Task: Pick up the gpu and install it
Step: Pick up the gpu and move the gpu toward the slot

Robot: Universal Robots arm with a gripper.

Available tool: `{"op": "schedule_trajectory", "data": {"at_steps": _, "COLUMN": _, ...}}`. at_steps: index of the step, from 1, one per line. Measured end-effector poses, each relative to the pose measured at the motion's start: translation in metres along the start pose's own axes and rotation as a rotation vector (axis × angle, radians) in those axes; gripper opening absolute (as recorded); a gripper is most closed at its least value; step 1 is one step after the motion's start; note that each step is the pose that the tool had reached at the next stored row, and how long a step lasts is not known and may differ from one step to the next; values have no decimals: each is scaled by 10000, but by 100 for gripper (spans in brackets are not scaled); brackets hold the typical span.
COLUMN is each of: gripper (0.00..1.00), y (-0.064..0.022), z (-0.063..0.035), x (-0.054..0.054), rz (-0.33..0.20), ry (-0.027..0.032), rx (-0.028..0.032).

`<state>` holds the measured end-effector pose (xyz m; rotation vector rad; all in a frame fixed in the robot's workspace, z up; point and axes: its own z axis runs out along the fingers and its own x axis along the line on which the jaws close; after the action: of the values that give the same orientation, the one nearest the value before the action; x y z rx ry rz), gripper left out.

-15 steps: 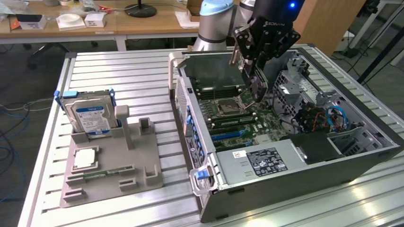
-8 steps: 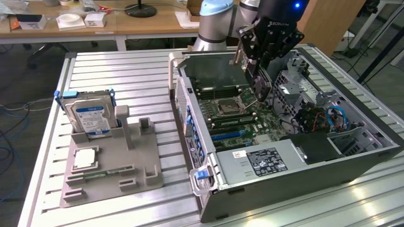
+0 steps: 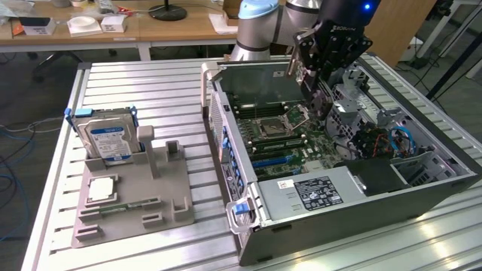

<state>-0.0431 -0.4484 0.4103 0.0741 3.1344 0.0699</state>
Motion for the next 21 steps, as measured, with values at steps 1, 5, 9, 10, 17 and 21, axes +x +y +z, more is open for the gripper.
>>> {"op": "schedule_trajectory", "data": {"at_steps": 1, "gripper": 26, "y": 1, "z": 0, "x": -22, "rz": -11, "ry": 0, "rx": 0}}
{"op": "schedule_trajectory", "data": {"at_steps": 5, "gripper": 26, "y": 7, "z": 1, "x": -100, "rz": -63, "ry": 3, "rx": -1}}
{"op": "schedule_trajectory", "data": {"at_steps": 9, "gripper": 26, "y": 11, "z": 1, "x": -163, "rz": -112, "ry": 5, "rx": 0}}
{"op": "schedule_trajectory", "data": {"at_steps": 10, "gripper": 26, "y": 13, "z": 2, "x": -176, "rz": -120, "ry": 5, "rx": -1}}
{"op": "schedule_trajectory", "data": {"at_steps": 17, "gripper": 26, "y": 23, "z": 2, "x": -299, "rz": -158, "ry": 7, "rx": -1}}
{"op": "schedule_trajectory", "data": {"at_steps": 21, "gripper": 26, "y": 27, "z": 3, "x": -349, "rz": -162, "ry": 8, "rx": -1}}
